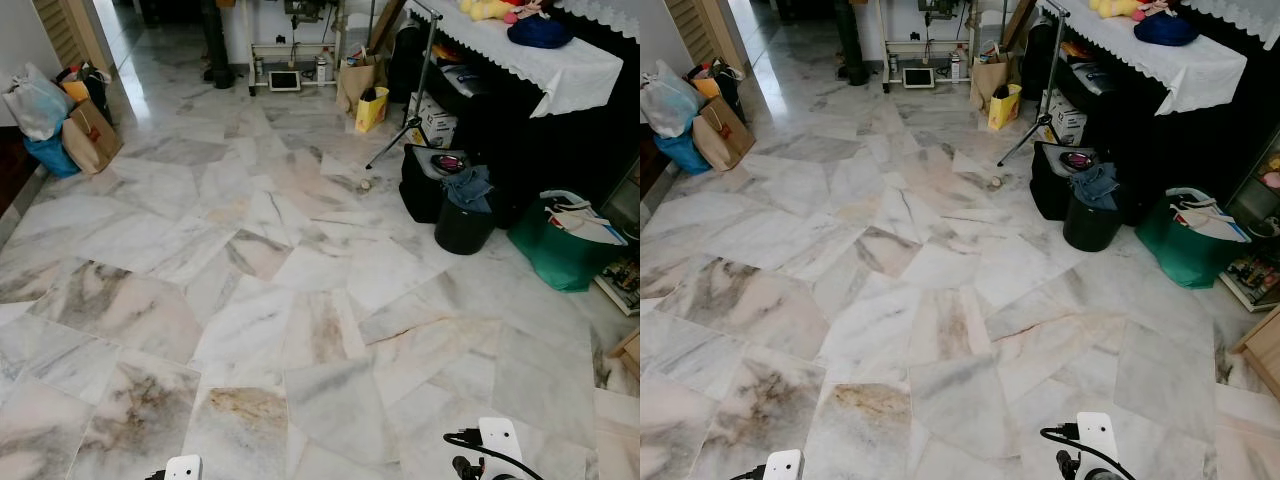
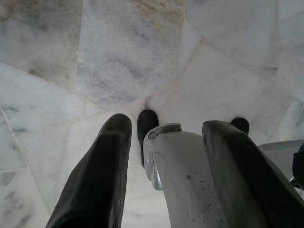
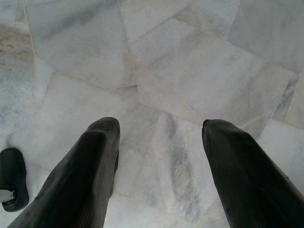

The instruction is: Hang keys on a hook

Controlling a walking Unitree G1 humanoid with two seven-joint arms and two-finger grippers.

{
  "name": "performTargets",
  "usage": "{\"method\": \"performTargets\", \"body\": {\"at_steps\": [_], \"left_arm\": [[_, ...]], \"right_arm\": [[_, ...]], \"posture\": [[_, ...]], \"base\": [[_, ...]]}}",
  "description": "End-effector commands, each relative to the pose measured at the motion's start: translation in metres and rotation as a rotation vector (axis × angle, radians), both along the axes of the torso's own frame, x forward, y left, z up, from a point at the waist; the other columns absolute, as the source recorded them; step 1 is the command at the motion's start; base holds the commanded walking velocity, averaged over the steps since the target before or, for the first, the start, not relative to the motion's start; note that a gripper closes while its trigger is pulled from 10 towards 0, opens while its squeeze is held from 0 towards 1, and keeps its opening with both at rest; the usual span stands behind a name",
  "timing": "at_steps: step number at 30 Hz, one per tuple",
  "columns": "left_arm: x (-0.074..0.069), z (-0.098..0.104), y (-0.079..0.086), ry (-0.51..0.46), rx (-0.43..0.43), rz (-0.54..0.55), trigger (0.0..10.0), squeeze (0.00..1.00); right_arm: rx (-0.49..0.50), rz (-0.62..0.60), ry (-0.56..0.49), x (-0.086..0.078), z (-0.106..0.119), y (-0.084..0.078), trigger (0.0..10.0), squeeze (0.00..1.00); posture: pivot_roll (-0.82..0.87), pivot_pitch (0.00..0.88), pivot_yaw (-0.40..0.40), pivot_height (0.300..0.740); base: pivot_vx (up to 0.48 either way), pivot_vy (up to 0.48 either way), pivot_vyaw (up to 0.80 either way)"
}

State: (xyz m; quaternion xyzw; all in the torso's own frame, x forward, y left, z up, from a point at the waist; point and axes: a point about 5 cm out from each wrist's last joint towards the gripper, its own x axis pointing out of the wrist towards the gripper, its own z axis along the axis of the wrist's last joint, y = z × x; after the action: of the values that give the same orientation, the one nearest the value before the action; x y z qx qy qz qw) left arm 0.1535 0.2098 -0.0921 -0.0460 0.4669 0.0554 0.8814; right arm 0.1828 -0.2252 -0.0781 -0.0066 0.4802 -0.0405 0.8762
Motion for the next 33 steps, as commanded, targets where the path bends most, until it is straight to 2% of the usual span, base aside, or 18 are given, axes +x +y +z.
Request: {"method": "performTargets", "body": {"at_steps": [1,7,21,28,33], "left_arm": [[0.0119,0.0073,0.0128,-0.001,0.067,-0.097,10.0,0.0],[0.0131,0.0086,0.0154,-0.018,0.093,-0.089,10.0,0.0],[0.0127,0.0082,0.0131,-0.022,0.084,-0.093,10.0,0.0],[0.0141,0.0091,0.0143,-0.027,0.084,-0.1,10.0,0.0],[0.0146,0.0096,0.0157,-0.023,0.089,-0.119,10.0,0.0]], "right_arm": [[0.158,-0.13,-0.063,0.0,-0.0022,0.0147,10.0,0.0],[0.161,-0.12,-0.061,0.0021,-0.0014,0.0158,10.0,0.0],[0.157,-0.092,-0.065,0.0014,-0.0014,0.0156,10.0,0.0],[0.172,-0.123,-0.073,0.0017,-0.0017,0.0173,10.0,0.0],[0.158,-0.112,-0.057,0.0017,-0.002,0.0175,10.0,0.0]], "posture": [[0.05,0.0,-0.061,0.74],[0.07,0.0,-0.069,0.74],[0.07,0.0,-0.065,0.74],[0.07,0.0,-0.06,0.74],[0.06,0.0,-0.058,0.74]], "base": [[0.0,0.0,0.0],[0.0,0.0,0.0],[0.0,0.0,0.0],[0.0,0.0,0.0],[0.0,0.0,-0.69]]}}
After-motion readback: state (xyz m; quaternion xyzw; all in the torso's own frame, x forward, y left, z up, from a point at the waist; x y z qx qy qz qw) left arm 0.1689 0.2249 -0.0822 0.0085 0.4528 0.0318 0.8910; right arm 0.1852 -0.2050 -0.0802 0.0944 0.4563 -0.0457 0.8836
